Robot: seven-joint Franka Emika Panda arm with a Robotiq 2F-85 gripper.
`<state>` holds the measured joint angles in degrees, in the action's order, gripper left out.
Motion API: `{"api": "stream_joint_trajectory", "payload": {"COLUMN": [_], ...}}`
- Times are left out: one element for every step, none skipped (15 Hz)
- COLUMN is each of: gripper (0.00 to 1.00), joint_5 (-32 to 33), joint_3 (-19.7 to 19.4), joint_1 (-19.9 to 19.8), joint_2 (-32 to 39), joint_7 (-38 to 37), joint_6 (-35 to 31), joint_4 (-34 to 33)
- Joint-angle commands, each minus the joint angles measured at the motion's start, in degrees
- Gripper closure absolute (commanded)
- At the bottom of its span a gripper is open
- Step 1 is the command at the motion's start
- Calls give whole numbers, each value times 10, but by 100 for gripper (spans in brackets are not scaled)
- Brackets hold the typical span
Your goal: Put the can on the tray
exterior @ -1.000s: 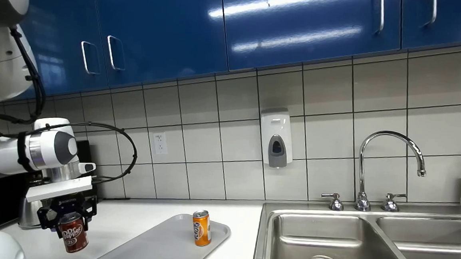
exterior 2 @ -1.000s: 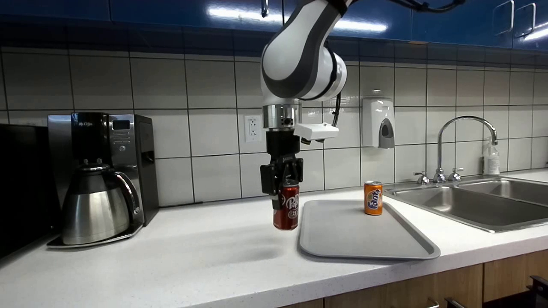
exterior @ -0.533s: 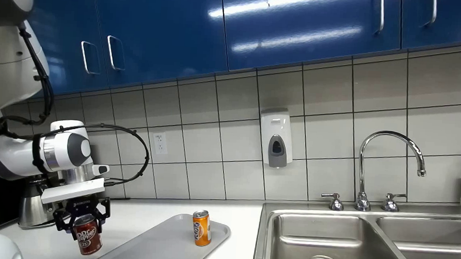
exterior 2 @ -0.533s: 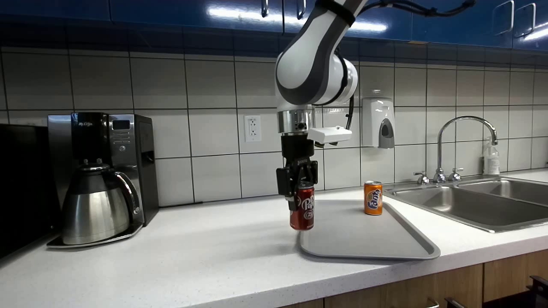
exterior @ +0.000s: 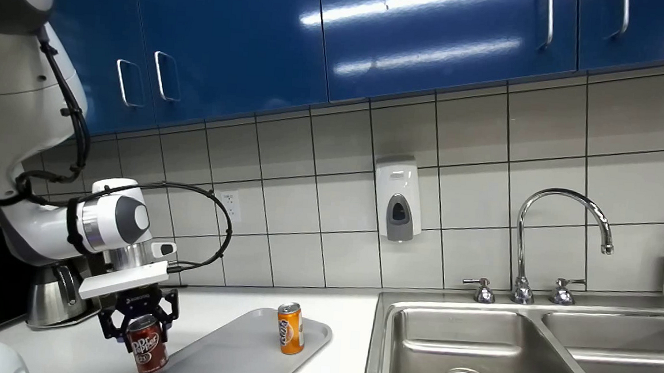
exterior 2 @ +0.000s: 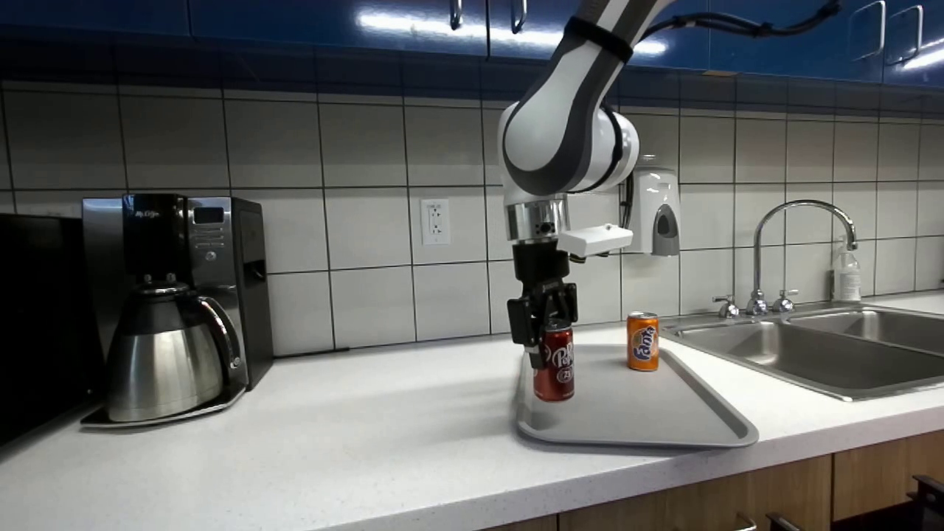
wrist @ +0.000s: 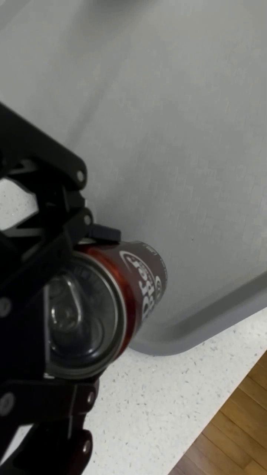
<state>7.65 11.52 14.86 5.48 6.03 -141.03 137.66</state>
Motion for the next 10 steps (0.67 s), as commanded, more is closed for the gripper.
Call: {"api": "stream_joint_trajectory", "payload": {"gripper": [59, 59, 59, 59, 59, 59, 59, 59, 59, 59], "joint_5": [23, 28, 32, 36, 38, 40, 41, 44, 45, 45], "joint_3": [-7, -10, -13, -16, -18, -20, -22, -24, -26, -27], "joint_1": [-13, -16, -18, -20, -23, -24, -26, -27, -28, -29], "joint_2": [-30, -30, -30, -29, -29, -28, -27, -26, -23, -22], "joint_7": [-26, -29, -33, -37, -39, -41, -44, -47, -50, -53], "joint_6": [15, 16, 16, 16, 16, 16, 15, 15, 16, 16], "joint_4": [21, 23, 26, 29, 31, 34, 36, 37, 39, 40]}}
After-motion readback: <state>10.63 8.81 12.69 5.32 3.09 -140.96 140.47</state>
